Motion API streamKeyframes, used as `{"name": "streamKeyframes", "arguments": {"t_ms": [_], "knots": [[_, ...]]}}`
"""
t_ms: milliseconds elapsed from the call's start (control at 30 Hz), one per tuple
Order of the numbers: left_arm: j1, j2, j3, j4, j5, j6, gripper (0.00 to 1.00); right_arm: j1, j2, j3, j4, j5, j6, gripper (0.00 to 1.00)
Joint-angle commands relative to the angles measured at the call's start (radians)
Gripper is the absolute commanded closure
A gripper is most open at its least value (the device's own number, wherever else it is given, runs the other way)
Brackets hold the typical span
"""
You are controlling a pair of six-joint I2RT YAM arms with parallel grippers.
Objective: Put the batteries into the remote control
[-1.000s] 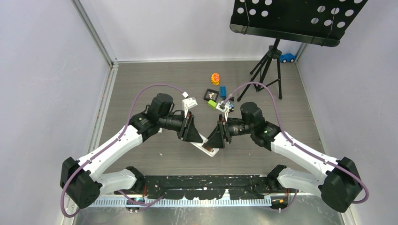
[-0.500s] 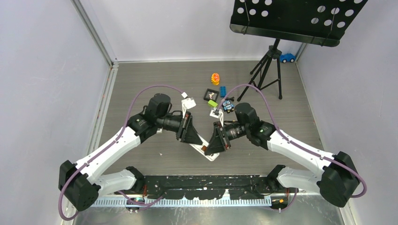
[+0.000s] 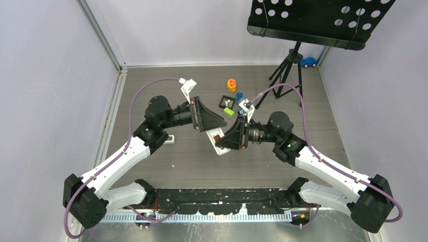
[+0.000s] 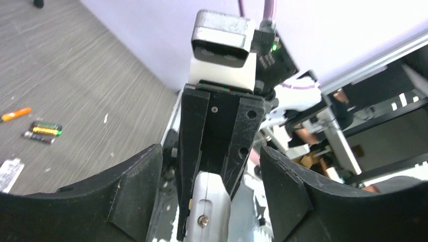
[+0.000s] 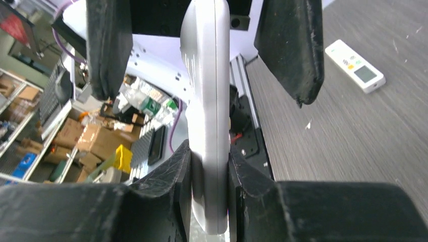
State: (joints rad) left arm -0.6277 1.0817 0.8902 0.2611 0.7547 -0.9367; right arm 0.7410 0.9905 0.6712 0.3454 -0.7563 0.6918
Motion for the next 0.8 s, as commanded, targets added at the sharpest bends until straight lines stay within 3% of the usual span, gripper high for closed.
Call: {"name": "streamKeyframes", "arguments": {"t_ms": [0, 167, 400, 767], "knots": [[0.016, 0.029, -0.022, 0.343, -0.02, -0.234, 0.27, -0.005, -0.019, 0.004, 0.205, 0.106, 0.123, 0.89], [0.04, 0.017, -0.044, 0.334, -0.037, -0.228, 0.29, -0.016, -0.015, -0.023, 0.3, 0.189, 0.189, 0.89], [0.059, 0.002, -0.048, 0.322, -0.031, -0.211, 0.54, -0.032, 0.051, -0.037, 0.442, 0.155, 0.302, 0.87], [0.098, -0.043, -0.066, 0.227, -0.115, -0.144, 0.54, -0.043, 0.083, -0.028, 0.453, 0.122, 0.352, 0.85]]}}
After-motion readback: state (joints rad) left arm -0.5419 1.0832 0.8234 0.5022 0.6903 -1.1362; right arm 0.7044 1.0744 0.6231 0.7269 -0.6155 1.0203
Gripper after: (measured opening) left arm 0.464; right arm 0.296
